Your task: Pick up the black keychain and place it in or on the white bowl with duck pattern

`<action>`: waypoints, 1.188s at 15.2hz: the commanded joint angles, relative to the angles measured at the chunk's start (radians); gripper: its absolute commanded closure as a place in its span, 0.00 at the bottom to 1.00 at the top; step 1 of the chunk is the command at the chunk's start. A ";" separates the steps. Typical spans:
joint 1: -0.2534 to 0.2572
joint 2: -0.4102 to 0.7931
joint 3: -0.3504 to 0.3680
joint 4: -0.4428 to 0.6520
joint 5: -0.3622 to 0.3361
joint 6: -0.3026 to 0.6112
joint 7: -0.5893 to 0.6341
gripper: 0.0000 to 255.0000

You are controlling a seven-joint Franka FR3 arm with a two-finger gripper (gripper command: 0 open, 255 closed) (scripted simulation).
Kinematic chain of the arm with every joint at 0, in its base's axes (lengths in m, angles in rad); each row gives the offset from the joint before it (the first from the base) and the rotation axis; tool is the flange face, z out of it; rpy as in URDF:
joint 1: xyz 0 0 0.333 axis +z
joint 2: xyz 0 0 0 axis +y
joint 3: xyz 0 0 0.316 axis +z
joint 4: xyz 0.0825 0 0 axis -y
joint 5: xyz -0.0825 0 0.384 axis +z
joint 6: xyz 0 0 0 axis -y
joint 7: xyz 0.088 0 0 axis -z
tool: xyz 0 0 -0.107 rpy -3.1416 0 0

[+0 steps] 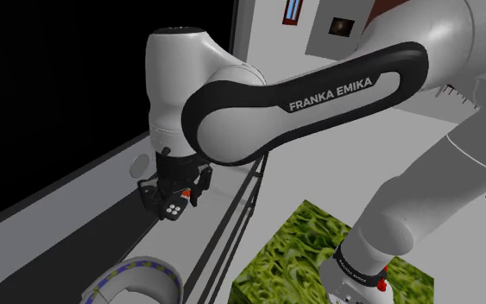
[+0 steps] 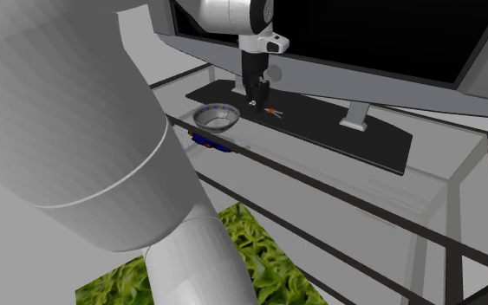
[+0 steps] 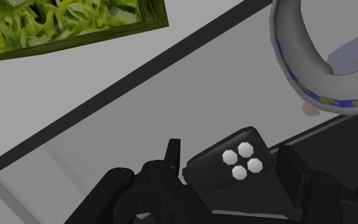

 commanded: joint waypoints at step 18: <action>0.228 0.466 0.223 0.377 -0.411 -0.106 0.608 1.00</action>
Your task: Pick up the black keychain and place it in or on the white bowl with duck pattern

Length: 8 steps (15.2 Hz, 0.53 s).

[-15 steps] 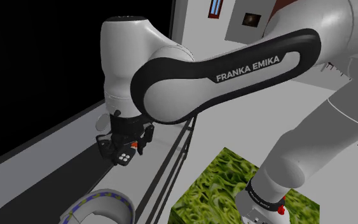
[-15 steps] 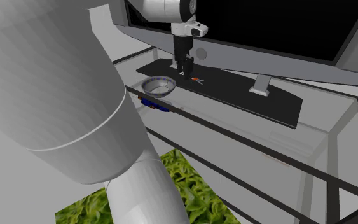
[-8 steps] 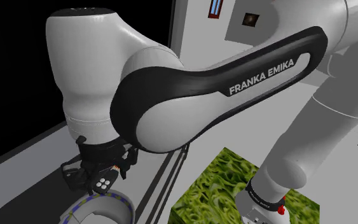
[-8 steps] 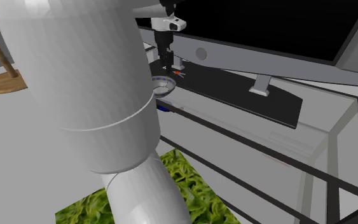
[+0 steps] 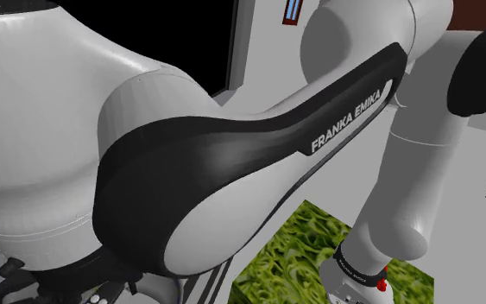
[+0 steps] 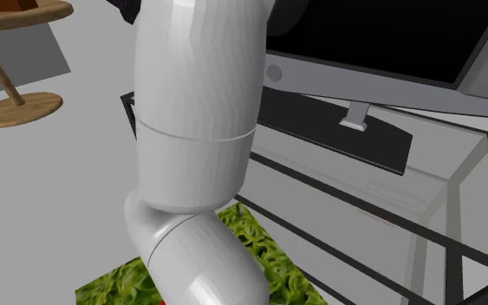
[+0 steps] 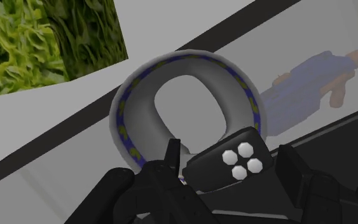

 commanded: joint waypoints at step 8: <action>0.030 0.057 -0.027 -0.067 -0.061 0.097 0.047 1.00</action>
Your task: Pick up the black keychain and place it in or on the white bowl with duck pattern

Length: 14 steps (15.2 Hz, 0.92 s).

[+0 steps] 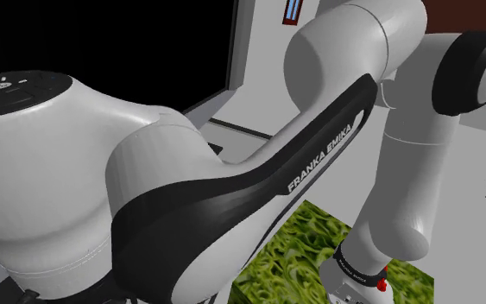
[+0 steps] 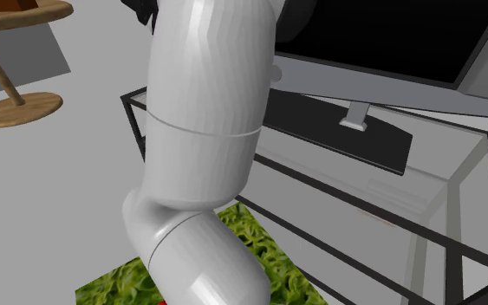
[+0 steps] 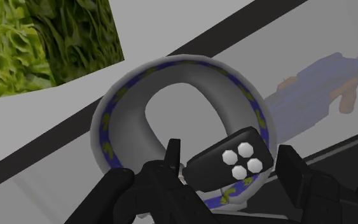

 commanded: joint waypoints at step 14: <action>0.021 0.043 -0.026 -0.050 -0.048 0.074 0.032 0.00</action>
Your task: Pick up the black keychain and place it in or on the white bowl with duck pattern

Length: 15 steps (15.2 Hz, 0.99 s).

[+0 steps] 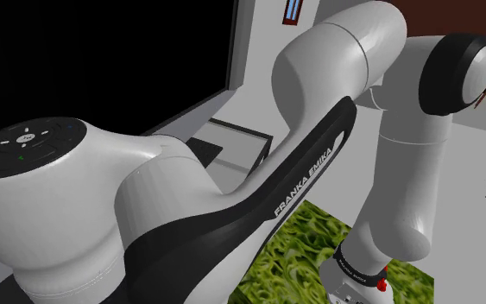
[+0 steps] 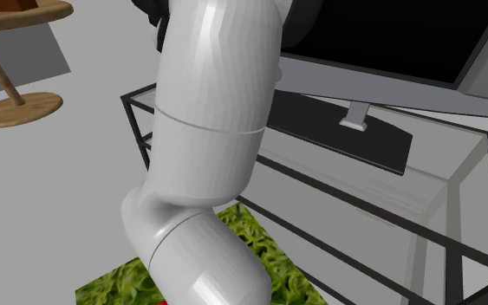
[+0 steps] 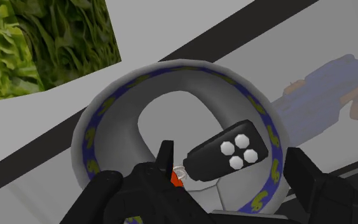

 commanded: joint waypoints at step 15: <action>-0.032 -0.063 0.038 0.068 0.068 -0.102 -0.044 0.00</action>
